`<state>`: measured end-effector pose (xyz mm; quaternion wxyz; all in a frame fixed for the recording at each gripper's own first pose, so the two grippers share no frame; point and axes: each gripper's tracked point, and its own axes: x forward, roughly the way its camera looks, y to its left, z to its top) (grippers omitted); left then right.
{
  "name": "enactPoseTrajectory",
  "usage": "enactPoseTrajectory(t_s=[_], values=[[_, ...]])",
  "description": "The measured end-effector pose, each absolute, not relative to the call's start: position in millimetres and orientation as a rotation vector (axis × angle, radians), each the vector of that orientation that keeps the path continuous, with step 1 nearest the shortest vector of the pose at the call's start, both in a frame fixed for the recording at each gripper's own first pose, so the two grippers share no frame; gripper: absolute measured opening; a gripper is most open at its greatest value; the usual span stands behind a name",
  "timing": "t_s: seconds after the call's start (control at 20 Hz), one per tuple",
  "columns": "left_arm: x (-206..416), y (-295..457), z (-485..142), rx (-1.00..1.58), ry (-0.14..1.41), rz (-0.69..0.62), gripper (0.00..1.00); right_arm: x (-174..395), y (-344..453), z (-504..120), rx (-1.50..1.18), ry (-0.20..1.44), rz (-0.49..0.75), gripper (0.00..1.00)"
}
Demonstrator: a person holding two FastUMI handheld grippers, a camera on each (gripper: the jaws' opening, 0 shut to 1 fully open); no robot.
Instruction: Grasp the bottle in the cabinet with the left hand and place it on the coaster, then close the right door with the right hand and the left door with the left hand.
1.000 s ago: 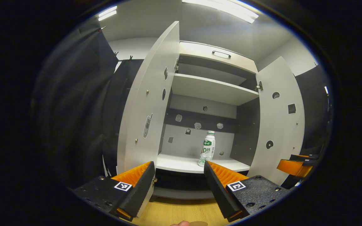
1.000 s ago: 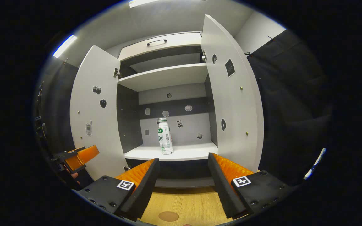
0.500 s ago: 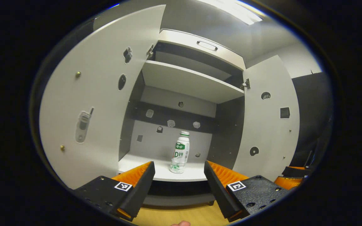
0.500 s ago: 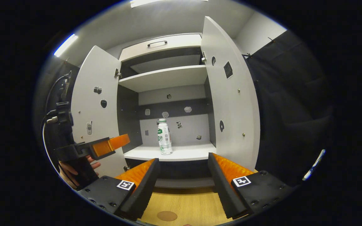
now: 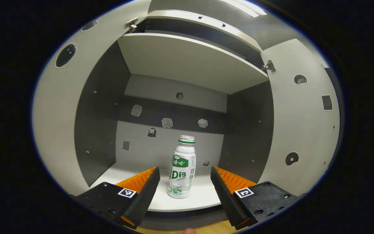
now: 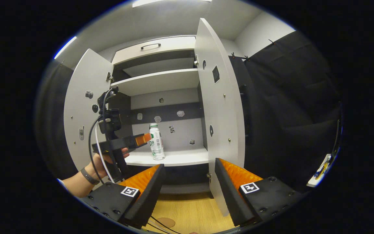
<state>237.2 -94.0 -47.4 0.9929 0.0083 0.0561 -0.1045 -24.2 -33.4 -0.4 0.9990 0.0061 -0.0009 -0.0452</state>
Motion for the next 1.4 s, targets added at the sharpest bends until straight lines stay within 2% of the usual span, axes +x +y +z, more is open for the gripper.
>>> enactPoseTrajectory(t_s=[0.05,0.1,0.15,0.2,0.25,0.3,0.75,0.8,0.85,0.9,0.95,1.0,1.05,1.25,1.4], values=[[247.2,-95.7,-53.1,0.028,0.121,-0.204,0.95,-23.1,-34.4,-1.0,0.015,0.001,-0.093,0.98],[256.7,-97.5,-59.1,0.038,0.129,-0.194,0.95,-22.2,-35.4,-0.6,0.015,0.002,-0.096,0.98],[266.1,-99.1,-64.8,0.048,0.135,-0.186,0.95,-22.4,-35.9,-0.4,0.014,0.000,-0.099,0.92],[276.3,-100.7,-70.6,0.061,0.138,-0.183,0.95,-21.9,-36.5,-0.1,0.013,-0.002,-0.104,0.92],[283.5,-101.8,-75.0,0.077,0.142,-0.176,0.95,-21.1,-37.5,-0.7,0.015,-0.002,-0.108,0.98],[289.8,-102.9,-78.8,0.091,0.147,-0.170,0.95,-20.1,-37.1,-1.6,0.018,-0.002,-0.108,0.92],[324.1,-105.6,-97.6,0.137,0.170,-0.120,0.95,-15.7,-50.8,-6.3,0.043,0.005,-0.143,0.92],[326.6,-102.8,-99.1,0.130,0.171,-0.107,0.94,-15.5,-52.5,-7.0,0.044,0.005,-0.147,0.98],[328.2,-98.7,-99.6,0.129,0.169,-0.090,0.90,-15.4,-53.6,-7.3,0.043,0.006,-0.148,0.92],[329.2,-96.9,-100.2,0.127,0.170,-0.081,0.85,-15.5,-54.5,-7.4,0.043,0.007,-0.149,0.98],[327.7,-97.4,-100.7,0.124,0.171,-0.081,0.81,-15.0,-55.7,-8.0,0.042,0.010,-0.150,0.98],[326.7,-96.6,-100.1,0.125,0.172,-0.084,0.78,-14.9,-56.6,-8.8,0.041,0.011,-0.150,0.92],[326.1,-97.2,-100.3,0.126,0.175,-0.098,0.74,-13.9,-58.0,-9.1,0.039,0.013,-0.152,0.98],[323.4,-102.2,-95.2,0.099,0.165,-0.156,0.65,-12.6,-57.6,-11.5,0.045,0.019,-0.152,0.98],[317.7,-103.5,-82.0,0.118,0.136,-0.169,0.65,-12.2,-53.6,-10.1,0.042,0.019,-0.143,0.98]])
